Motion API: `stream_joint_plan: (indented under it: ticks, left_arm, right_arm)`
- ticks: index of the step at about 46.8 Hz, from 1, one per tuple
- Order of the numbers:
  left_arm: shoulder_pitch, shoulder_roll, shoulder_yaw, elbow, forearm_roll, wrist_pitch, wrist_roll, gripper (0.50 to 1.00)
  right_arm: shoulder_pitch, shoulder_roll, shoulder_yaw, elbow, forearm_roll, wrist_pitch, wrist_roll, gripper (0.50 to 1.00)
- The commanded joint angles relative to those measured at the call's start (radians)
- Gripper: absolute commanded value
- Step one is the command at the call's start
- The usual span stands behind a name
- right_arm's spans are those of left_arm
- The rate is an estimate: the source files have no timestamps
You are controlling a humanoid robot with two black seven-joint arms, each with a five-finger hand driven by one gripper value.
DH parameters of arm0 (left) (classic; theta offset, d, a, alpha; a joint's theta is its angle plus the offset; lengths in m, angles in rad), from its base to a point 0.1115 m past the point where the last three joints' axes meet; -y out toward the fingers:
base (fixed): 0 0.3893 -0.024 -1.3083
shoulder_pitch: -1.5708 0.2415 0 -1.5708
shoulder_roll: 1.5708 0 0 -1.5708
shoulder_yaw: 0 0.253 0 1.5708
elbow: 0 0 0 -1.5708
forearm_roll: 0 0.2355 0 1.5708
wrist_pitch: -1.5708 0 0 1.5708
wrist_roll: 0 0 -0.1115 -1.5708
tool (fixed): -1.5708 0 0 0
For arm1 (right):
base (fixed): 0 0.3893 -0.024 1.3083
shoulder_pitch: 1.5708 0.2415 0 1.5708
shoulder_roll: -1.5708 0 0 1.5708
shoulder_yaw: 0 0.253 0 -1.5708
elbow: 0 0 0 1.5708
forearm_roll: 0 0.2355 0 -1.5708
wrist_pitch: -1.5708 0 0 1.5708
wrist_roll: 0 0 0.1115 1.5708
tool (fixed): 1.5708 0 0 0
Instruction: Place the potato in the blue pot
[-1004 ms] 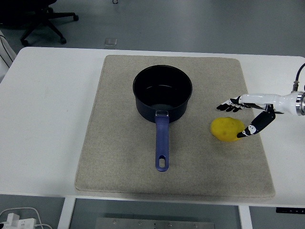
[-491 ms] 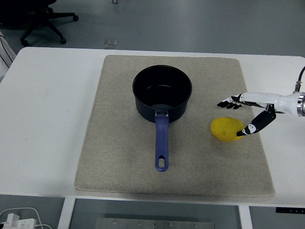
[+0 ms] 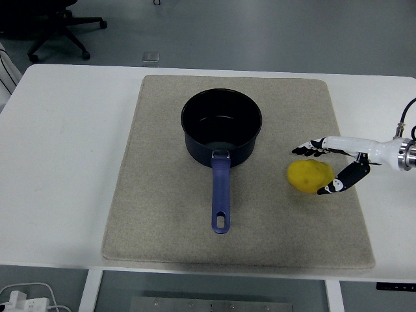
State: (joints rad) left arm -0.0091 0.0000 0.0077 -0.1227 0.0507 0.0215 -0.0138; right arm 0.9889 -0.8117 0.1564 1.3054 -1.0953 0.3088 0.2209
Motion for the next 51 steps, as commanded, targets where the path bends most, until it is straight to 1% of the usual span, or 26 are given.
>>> stream_joint_plan:
  ticks: [1, 10, 18, 25, 30, 32, 35, 38, 41, 44, 46, 51]
  left_arm:
    - [0.000, 0.000, 0.000, 0.000, 0.000, 0.000, 0.000, 0.996]
    - [0.000, 0.000, 0.000, 0.000, 0.000, 0.000, 0.000, 0.996]
    - [0.000, 0.000, 0.000, 0.000, 0.000, 0.000, 0.000, 0.996]
    - [0.000, 0.000, 0.000, 0.000, 0.000, 0.000, 0.000, 0.996]
    - [0.000, 0.000, 0.000, 0.000, 0.000, 0.000, 0.000, 0.996]
    - [0.000, 0.000, 0.000, 0.000, 0.000, 0.000, 0.000, 0.996]
    - [0.000, 0.000, 0.000, 0.000, 0.000, 0.000, 0.000, 0.996]
    - [0.000, 0.000, 0.000, 0.000, 0.000, 0.000, 0.000, 0.996]
    - [0.000, 0.000, 0.000, 0.000, 0.000, 0.000, 0.000, 0.996]
    - [0.000, 0.000, 0.000, 0.000, 0.000, 0.000, 0.000, 0.996]
    - [0.000, 0.000, 0.000, 0.000, 0.000, 0.000, 0.000, 0.996]
    - [0.000, 0.000, 0.000, 0.000, 0.000, 0.000, 0.000, 0.996]
  right_arm:
    - [-0.009, 0.002, 0.000, -0.003, -0.002, -0.016, 0.000, 0.928]
    - [-0.022, 0.012, 0.000, -0.011, -0.002, -0.045, 0.000, 0.928]
    - [-0.033, 0.019, 0.000, -0.011, -0.012, -0.045, 0.000, 0.924]
    - [-0.038, 0.019, 0.000, -0.014, -0.012, -0.045, 0.000, 0.909]
    - [-0.038, 0.017, 0.002, -0.014, -0.012, -0.045, 0.002, 0.852]
    - [-0.039, 0.019, 0.002, -0.014, -0.012, -0.045, 0.002, 0.809]
    - [-0.039, 0.019, 0.002, -0.014, -0.011, -0.045, 0.003, 0.766]
    - [-0.039, 0.019, 0.002, -0.014, -0.012, -0.045, 0.003, 0.746]
    - [-0.039, 0.019, 0.002, -0.012, -0.012, -0.043, 0.002, 0.695]
    - [-0.039, 0.019, 0.002, -0.012, -0.012, -0.043, 0.003, 0.684]
    - [-0.038, 0.019, 0.002, -0.012, -0.012, -0.043, 0.003, 0.654]
    - [-0.038, 0.019, 0.002, -0.012, -0.012, -0.043, 0.002, 0.623]
